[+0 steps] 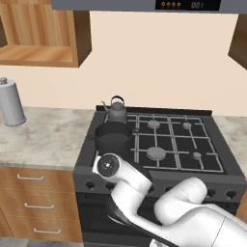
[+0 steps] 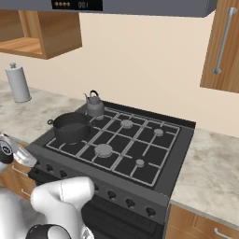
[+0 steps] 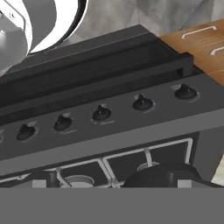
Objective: Pick the kettle from the cabinet and place it on a stove burner. Then pick the pot from the counter and place it on another stove burner. Finally, turn both burners on.
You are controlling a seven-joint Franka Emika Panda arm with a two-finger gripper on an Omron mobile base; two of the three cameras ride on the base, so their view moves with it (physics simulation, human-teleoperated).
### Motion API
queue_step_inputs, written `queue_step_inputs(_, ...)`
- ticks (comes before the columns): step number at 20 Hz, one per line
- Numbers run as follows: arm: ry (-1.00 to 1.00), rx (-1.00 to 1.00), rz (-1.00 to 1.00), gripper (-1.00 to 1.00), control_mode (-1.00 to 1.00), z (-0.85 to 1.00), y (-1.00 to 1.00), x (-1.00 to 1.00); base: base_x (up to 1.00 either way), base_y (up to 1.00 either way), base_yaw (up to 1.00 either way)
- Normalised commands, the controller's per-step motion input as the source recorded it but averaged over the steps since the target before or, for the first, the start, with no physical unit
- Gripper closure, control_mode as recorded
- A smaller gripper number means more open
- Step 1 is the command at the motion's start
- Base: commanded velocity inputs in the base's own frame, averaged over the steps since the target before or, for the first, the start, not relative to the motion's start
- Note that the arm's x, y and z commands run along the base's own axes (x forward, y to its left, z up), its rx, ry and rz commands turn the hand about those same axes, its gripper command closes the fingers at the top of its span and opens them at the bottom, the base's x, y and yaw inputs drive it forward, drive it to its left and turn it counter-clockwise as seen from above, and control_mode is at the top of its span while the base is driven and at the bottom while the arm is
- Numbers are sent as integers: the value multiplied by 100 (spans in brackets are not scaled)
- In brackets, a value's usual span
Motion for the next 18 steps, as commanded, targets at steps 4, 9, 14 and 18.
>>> queue_step_inputs(4, -15, -13, 0, -100, -100, -22, 26, -24, 0, 0, 0)
queue_step_inputs(9, -6, -13, 0, -100, -100, -16, 14, -2, 0, 0, 0)
queue_step_inputs(14, -11, -14, 0, -100, -100, -24, 10, 0, 0, 0, 0)
queue_step_inputs(18, -14, -14, 0, -100, -100, -20, 5, -3, 0, 0, 0)
